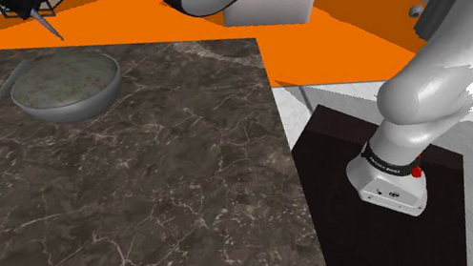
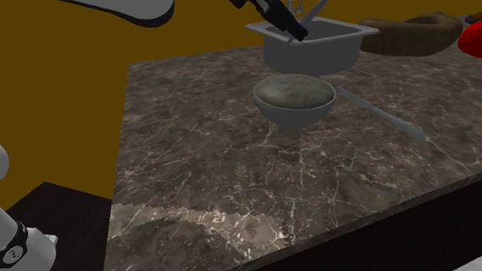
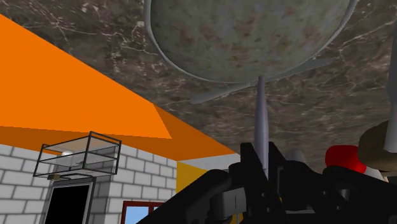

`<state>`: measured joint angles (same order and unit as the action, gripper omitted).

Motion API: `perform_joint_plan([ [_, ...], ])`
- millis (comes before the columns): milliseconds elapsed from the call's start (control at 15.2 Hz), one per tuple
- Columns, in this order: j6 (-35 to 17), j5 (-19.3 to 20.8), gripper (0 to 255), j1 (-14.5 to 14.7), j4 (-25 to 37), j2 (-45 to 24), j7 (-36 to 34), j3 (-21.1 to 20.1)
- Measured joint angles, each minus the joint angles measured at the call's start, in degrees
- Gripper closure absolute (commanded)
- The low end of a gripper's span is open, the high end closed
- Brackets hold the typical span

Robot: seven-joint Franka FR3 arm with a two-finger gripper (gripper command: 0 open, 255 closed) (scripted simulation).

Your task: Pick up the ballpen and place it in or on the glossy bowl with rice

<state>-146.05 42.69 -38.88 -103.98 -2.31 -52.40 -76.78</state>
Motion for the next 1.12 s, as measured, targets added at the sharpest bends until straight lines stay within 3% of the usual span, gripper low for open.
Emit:
perform_joint_plan([
  [462,-1.7,9.0,255,3.2,-2.9,-3.2,-7.2,2.6],
  [858,-1.9,10.3,255,3.8,-3.3,-3.6,-8.3,3.1],
  [924,-1.9,10.3,0,3.8,-3.3,-3.6,-8.3,3.1],
  [1122,-1.9,10.3,0,3.8,-3.3,-3.6,-8.3,3.1],
])
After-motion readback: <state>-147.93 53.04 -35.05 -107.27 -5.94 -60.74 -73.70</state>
